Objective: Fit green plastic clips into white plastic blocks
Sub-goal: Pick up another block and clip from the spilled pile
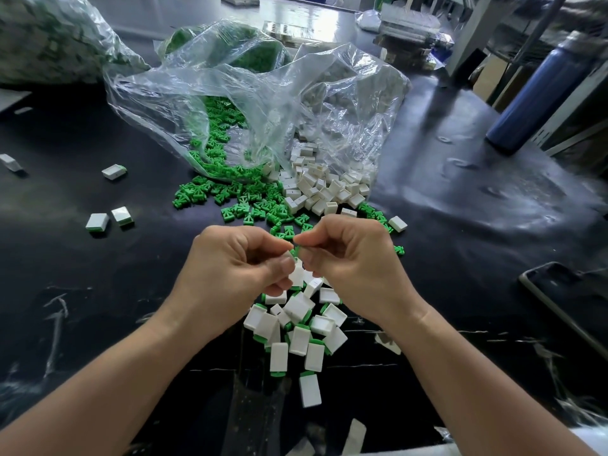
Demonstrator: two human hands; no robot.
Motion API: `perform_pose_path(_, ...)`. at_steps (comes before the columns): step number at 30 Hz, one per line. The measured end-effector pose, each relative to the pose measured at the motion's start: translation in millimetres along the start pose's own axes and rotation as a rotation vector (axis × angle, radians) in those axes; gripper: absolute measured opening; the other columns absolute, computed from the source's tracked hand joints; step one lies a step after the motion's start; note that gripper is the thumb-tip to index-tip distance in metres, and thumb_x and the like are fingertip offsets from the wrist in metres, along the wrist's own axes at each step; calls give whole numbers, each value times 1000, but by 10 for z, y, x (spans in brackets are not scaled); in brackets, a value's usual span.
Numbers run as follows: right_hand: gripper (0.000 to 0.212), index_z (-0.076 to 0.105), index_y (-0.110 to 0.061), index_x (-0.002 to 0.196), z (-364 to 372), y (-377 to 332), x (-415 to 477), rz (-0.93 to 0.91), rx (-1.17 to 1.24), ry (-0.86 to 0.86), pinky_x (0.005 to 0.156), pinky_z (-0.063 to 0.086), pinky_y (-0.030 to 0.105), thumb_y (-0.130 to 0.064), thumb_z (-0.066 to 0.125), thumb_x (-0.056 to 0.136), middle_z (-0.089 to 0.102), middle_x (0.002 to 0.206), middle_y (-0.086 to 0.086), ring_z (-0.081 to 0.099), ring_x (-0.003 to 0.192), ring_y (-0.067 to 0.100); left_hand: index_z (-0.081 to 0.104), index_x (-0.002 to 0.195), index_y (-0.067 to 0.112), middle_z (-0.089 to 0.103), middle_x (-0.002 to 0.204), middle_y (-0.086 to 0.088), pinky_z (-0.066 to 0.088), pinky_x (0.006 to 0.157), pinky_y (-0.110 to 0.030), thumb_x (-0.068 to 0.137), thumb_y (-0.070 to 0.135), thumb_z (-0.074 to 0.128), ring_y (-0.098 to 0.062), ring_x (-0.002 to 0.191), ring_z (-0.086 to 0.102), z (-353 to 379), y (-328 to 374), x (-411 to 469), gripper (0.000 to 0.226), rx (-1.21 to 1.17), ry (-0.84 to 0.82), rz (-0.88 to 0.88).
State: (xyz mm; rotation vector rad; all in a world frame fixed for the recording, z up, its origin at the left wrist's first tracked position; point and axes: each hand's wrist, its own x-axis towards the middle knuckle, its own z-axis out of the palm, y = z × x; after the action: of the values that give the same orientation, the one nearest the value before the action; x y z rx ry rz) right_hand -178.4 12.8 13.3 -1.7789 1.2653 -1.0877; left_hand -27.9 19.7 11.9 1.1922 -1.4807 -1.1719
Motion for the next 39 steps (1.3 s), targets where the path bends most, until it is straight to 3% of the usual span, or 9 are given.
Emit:
perform_pose_path(4,11,70,-8,77,3,-24,-13,1,-15,-14,61,53,42,3,68,77,62,65,-3,59,62,21,70,75,7,68,59,-13,55,50,-23,73,-8,69,-19,51,66,-3,7,-21,15,11,-20,0)
perform_pose_path(9,30,64,-28,70,-13,-77,-19,0,29,12,60,54,42,1,69,77,63,65,-5,60,60,14,71,65,10,68,57,-14,53,46,-23,57,7,68,-19,48,65,22,53,-40,9,-304,-8,-98)
perform_pose_path(16,16,69,-17,84,12,-68,-20,58,153,11,64,55,24,-2,64,82,69,72,-3,64,65,9,66,76,6,69,61,-9,56,53,-24,58,10,65,-15,54,67,37,54,10,18,-277,3,-85)
perform_pose_path(19,10,68,-15,79,-27,-74,0,187,418,-28,57,51,20,-22,61,82,67,66,-3,61,60,8,66,78,7,71,66,-9,56,53,-22,57,12,66,-16,58,68,22,69,11,22,-271,-18,-74)
perform_pose_path(21,30,64,-13,74,-50,-50,16,291,455,-9,54,48,19,-42,57,73,63,64,-1,56,56,9,66,76,10,71,65,-7,54,50,-21,57,15,67,-15,57,68,26,79,-4,20,-256,-19,-54)
perform_pose_path(25,50,59,-9,75,-59,-52,52,437,494,-190,47,43,17,-57,52,64,60,60,-2,53,51,7,70,65,20,61,51,3,42,44,-13,53,20,69,-5,47,52,27,92,-17,12,-239,17,48)
perform_pose_path(30,55,60,-8,73,-13,-90,18,482,599,-405,46,42,16,-60,44,67,64,62,1,56,53,9,75,72,26,65,59,5,48,53,-18,49,30,71,-16,54,49,1,76,-8,24,-219,-8,109)
perform_pose_path(36,55,56,-7,70,-19,-106,0,535,616,-463,46,41,18,-59,39,71,60,60,3,53,50,11,74,73,26,64,58,7,46,51,-17,53,21,71,-14,51,47,21,43,-15,21,-199,17,126)
perform_pose_path(39,52,55,-8,70,-18,-109,-14,541,637,-459,44,40,18,-57,39,72,57,57,2,50,48,11,74,73,16,63,54,5,45,48,-14,56,14,69,-13,47,49,43,60,-21,17,-239,-2,130)
